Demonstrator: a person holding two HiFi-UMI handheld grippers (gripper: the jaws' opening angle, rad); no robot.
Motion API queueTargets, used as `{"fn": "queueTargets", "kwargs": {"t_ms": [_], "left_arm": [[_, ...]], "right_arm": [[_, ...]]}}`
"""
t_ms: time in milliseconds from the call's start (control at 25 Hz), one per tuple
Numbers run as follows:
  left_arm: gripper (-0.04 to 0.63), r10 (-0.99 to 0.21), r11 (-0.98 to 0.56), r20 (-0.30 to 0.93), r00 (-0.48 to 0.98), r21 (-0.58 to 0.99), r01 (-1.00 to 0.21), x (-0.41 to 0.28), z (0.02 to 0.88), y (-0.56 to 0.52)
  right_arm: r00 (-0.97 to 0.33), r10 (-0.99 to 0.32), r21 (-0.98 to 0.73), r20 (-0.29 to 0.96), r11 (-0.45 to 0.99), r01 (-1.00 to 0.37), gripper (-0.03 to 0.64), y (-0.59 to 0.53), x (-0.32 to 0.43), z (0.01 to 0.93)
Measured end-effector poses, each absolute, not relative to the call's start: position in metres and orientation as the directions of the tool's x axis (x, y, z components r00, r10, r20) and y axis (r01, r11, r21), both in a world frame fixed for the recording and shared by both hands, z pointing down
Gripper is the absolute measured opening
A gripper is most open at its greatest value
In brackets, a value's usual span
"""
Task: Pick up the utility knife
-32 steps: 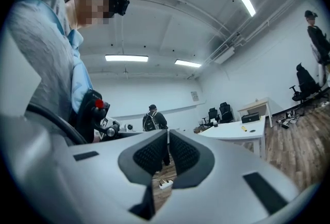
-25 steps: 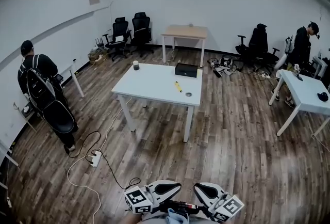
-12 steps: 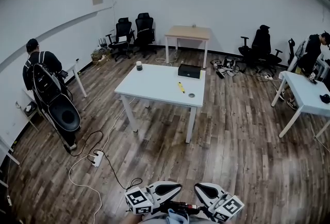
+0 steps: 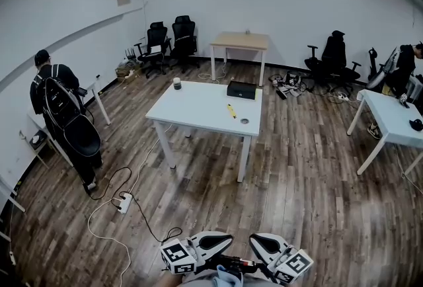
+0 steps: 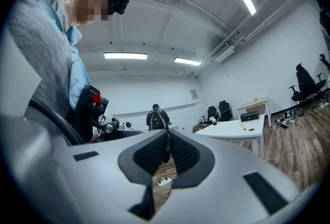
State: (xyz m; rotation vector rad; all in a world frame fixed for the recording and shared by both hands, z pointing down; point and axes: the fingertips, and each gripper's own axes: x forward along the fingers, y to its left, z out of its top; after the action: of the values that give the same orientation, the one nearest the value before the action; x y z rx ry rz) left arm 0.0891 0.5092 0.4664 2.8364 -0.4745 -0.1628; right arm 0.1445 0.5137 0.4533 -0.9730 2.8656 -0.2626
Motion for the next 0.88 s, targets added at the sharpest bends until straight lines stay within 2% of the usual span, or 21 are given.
{"fn": "queueTargets", "kwargs": {"t_ms": [880], "left_arm": [[0.018,-0.299,-0.925,-0.062,0.952,0.266,-0.273,0.110,0.472,0.484]], "right_arm": [[-0.759,-0.651,-0.194,-0.031,0.748,-0.634,0.031,0.489,0.165,0.457]]}}
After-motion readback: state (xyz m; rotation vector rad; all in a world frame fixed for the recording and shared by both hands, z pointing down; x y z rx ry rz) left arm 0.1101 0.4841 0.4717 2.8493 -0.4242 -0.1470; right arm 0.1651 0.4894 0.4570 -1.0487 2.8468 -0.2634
